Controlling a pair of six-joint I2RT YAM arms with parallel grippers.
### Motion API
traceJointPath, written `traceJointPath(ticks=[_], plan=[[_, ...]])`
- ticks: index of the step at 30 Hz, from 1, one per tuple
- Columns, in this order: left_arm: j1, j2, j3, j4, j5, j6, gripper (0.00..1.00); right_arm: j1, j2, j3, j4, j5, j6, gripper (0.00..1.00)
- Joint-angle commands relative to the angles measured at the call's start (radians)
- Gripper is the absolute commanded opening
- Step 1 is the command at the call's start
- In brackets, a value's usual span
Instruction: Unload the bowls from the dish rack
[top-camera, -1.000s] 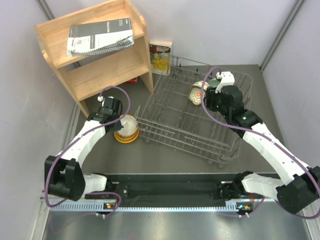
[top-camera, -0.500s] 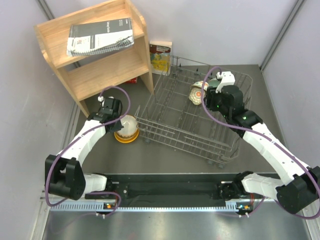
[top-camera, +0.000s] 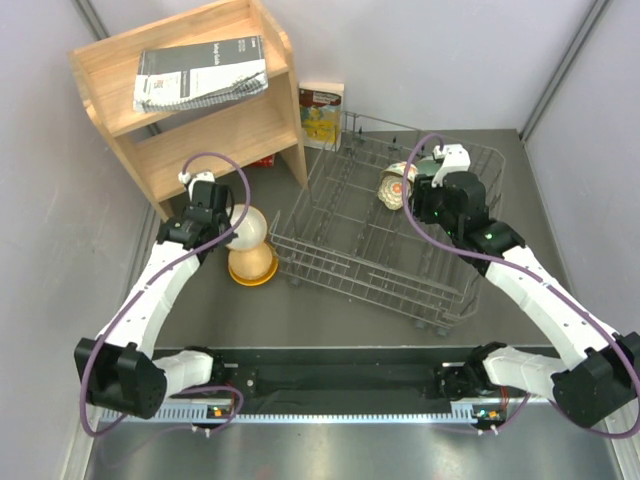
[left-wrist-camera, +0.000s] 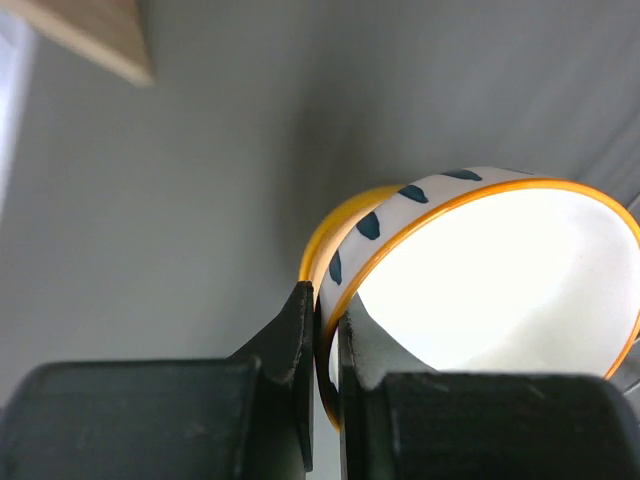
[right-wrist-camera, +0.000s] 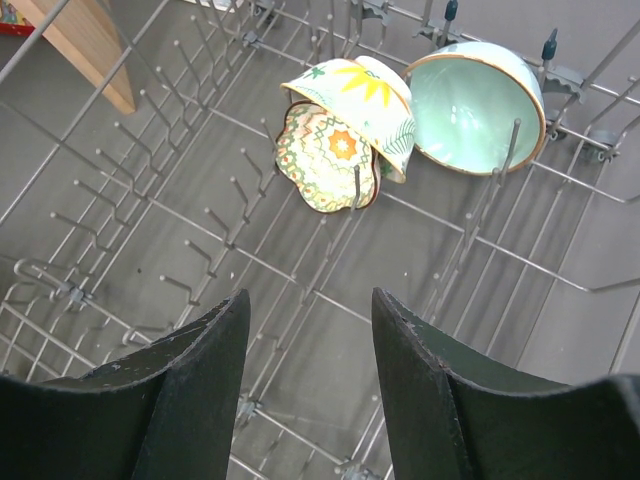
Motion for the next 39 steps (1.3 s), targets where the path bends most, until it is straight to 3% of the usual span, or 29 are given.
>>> traceJointPath(ticks=[1, 6, 13, 21, 39], plan=[[0.033, -0.006, 0.111, -0.013, -0.142, 0.061, 0.0, -0.013, -0.009, 0.015, 0.02, 0.003, 0.005, 0.52], [0.179, 0.026, 0.065, 0.01, -0.099, 0.117, 0.0, -0.013, -0.014, 0.018, 0.021, 0.007, -0.001, 0.52], [0.268, 0.069, 0.08, -0.001, -0.136, 0.112, 0.0, -0.018, 0.0, 0.023, 0.018, 0.001, -0.011, 0.52], [0.303, 0.095, -0.041, 0.037, -0.122, 0.095, 0.0, -0.018, 0.008, 0.021, 0.023, -0.004, -0.012, 0.52], [0.305, 0.281, -0.015, 0.034, -0.056, 0.091, 0.02, -0.019, -0.014, 0.023, 0.012, -0.01, -0.014, 0.52]])
